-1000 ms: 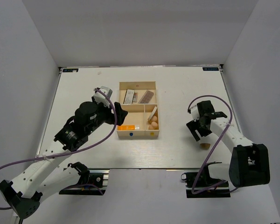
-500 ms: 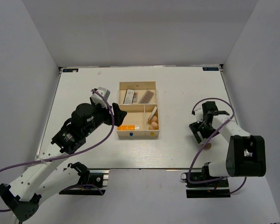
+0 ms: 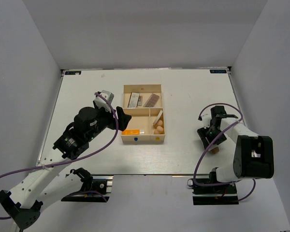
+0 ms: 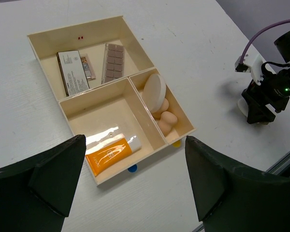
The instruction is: Organize the makeup
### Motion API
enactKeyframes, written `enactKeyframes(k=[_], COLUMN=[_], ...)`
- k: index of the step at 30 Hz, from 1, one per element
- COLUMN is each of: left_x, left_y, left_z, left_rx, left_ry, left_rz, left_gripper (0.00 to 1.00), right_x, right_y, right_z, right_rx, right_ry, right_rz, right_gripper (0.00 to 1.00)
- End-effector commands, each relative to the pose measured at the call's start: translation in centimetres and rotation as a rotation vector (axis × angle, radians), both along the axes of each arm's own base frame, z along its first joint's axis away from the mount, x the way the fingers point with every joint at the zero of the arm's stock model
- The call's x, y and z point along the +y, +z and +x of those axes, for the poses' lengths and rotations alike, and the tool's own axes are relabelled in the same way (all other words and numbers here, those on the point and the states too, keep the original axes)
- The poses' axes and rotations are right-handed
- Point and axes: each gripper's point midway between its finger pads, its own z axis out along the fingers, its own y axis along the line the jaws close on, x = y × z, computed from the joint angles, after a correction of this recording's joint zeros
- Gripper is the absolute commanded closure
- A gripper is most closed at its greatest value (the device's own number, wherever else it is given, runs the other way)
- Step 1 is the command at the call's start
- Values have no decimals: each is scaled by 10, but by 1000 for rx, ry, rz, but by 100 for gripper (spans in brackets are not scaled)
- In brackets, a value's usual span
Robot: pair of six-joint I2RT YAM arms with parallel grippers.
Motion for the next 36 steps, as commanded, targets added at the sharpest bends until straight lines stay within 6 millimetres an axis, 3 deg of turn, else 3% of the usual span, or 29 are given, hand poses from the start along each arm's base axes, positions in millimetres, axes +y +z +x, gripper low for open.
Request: enactKeyframes(k=[1,2,7,10,14,20,24,26,29,30,31,32,33,34,35,36], left_x=[0,0,0,0,0,0,3,5,8,8,9,9,10,10,10,13], left_y=[3,2,3,3,4,11,14,14,20,20,21,22,21,22,21,20], left_z=[-1,-1,0,0,0,-3,-4,-4,-5,-5,-5,-6,-5,-5,-5,-3], left_rx=[-11,-9,-12,-10,-15,-43,-57,-64,-88,-90,-96,-99,-100,-102,-101,-100], left_ry=[-3,-1,0,0,-2,-15,-7,0,7,8,9,9,13,15,15,27], left_rz=[-14,-14,-16,-15,-17,-35,-38,-37,-51,-50,-52,-55,-51,-52,-51,-47], left_gripper=[8,8,7,7,8,7,7,7,7,7,7,7,7,7,7,7], right_x=[4,4,17,30,60,131,178,214,260,280,291,308,322,331,335,352], right_y=[-8,-9,-6,13,58,125,152,163,158,170,154,152,163,143,141,151], right_z=[1,0,1,13,28,47,67,78,84,89,94,86,95,93,100,101], right_rx=[21,28,24,-34,-137,-242,-295,-313,-279,-300,-252,-215,-230,-162,-163,-189], right_ry=[25,25,62,116,228,425,517,591,647,682,687,720,735,741,738,777], right_rz=[27,27,98,170,304,536,608,630,643,658,653,657,666,642,634,639], right_gripper=[38,50,72,76,80,84,85,85,84,83,83,82,84,84,84,84])
